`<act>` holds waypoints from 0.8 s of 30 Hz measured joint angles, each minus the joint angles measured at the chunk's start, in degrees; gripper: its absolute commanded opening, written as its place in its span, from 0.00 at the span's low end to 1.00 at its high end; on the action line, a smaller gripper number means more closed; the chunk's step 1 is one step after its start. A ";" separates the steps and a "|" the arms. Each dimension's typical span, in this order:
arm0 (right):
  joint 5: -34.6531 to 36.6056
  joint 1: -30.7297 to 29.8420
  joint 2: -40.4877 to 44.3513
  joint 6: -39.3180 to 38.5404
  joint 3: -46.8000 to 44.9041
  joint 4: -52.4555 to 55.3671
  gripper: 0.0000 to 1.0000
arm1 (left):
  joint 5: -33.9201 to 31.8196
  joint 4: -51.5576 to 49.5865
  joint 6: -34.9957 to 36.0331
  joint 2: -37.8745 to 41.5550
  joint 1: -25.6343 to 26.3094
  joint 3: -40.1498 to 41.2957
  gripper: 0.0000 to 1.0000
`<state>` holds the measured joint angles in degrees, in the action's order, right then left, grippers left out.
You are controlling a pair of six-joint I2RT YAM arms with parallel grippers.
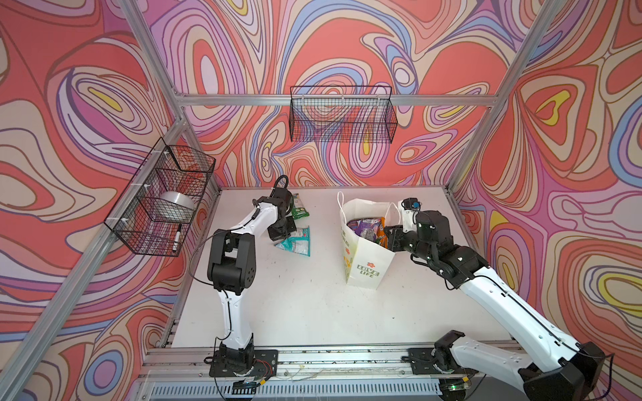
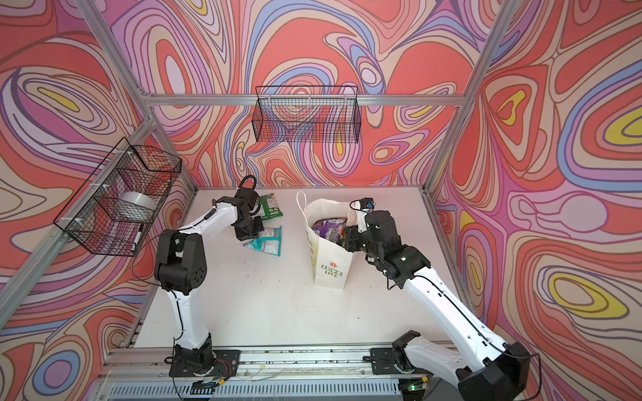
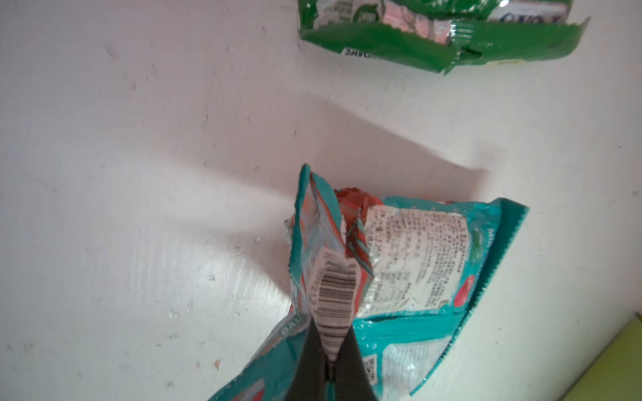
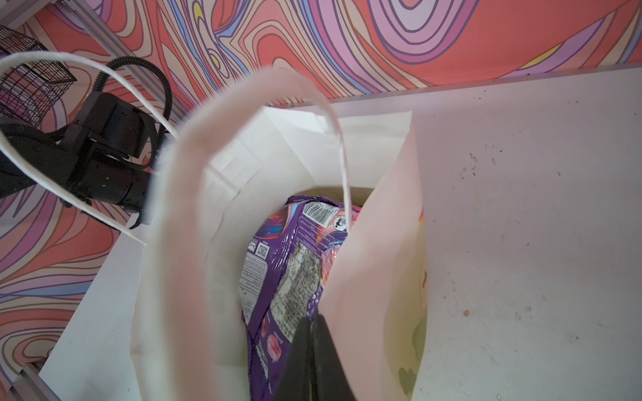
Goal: Place the snacks into the paper bag
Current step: Pick up the snack from the top-center of the table.
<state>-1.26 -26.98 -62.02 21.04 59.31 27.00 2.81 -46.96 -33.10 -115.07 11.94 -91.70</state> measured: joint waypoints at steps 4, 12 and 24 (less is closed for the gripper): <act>0.17 0.00 0.00 -0.02 -0.04 -0.02 0.00 | 0.72 -0.20 -1.27 4.39 0.00 2.16 0.00; 0.37 0.00 0.00 -0.02 -0.04 -0.02 0.00 | 2.16 -0.35 -2.86 13.90 0.00 6.05 0.00; 0.39 0.00 0.00 -0.02 -0.04 -0.02 0.00 | 3.63 -1.90 -4.57 28.83 1.29 10.58 0.00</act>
<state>-0.86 -26.98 -62.02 21.02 59.27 26.98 6.44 -48.86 -37.67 -86.24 13.23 -81.12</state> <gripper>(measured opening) 0.047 0.048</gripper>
